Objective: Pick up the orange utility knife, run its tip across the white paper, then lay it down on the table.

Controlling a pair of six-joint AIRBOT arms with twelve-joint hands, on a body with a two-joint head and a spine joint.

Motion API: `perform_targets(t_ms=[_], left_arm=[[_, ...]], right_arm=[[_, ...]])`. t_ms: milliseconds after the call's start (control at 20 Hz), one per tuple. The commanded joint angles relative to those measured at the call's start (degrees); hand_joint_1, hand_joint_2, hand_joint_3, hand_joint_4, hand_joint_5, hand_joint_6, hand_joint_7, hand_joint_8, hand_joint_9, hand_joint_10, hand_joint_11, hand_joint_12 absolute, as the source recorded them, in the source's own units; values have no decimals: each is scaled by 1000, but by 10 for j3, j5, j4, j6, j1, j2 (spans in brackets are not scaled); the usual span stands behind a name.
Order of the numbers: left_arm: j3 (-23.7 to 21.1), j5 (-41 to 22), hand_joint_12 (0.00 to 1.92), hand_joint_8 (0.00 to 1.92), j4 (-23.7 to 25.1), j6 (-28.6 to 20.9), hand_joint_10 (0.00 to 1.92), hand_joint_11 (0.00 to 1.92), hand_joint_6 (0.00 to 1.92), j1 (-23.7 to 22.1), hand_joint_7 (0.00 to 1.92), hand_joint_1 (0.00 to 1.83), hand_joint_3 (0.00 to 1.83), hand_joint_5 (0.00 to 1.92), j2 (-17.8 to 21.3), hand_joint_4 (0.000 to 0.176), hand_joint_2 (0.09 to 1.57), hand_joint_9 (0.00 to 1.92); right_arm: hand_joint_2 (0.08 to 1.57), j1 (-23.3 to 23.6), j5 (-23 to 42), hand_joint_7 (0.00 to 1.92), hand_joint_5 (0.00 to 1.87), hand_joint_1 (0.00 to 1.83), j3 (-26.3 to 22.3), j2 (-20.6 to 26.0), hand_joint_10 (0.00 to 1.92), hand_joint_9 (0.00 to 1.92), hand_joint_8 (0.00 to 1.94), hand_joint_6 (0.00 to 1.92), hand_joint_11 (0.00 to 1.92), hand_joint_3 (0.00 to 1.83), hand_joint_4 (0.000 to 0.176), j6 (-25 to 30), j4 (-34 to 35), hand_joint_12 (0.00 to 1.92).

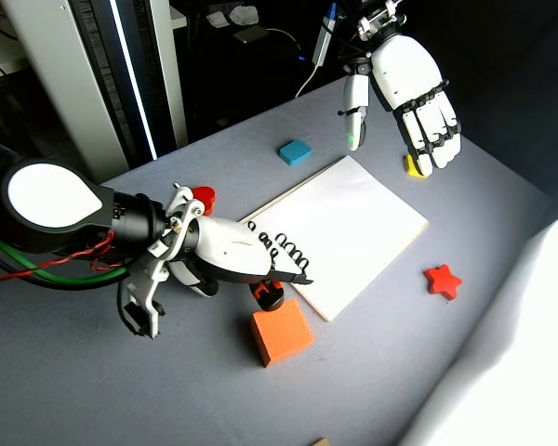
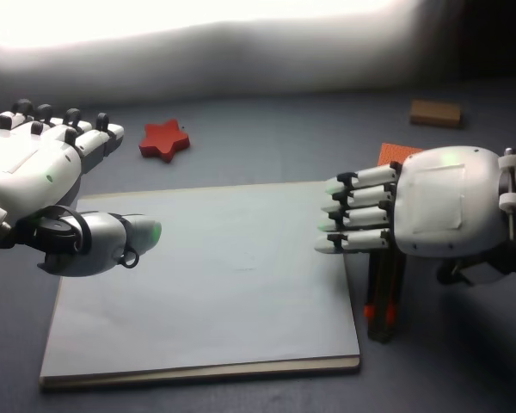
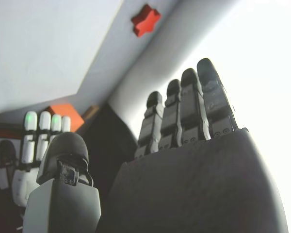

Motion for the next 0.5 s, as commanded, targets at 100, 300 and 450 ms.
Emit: perform_targets(t_ms=[100, 300, 450], left_arm=[[-1, -30, 293, 0, 33, 3, 1, 0, 0, -4, 80, 47, 2, 27, 5, 59, 1223, 81], [1, -33, 363, 0, 19, 13, 0, 0, 0, -4, 96, 55, 0, 28, 5, 58, 1218, 83], [5, -34, 301, 0, 19, 18, 0, 0, 0, -3, 65, 67, 1, 15, 6, 54, 1223, 47]], right_arm=[[1011, 7, 12, 0, 0, 1064, 10, -13, 0, 0, 0, 0, 0, 3, 0, 0, 13, 0], [1013, 10, 6, 0, 0, 1088, 20, -26, 0, 0, 0, 0, 0, 4, 0, 2, 11, 0], [1022, 14, -1, 0, 0, 1062, 26, -30, 0, 0, 0, 0, 0, 7, 0, 42, -29, 0]])
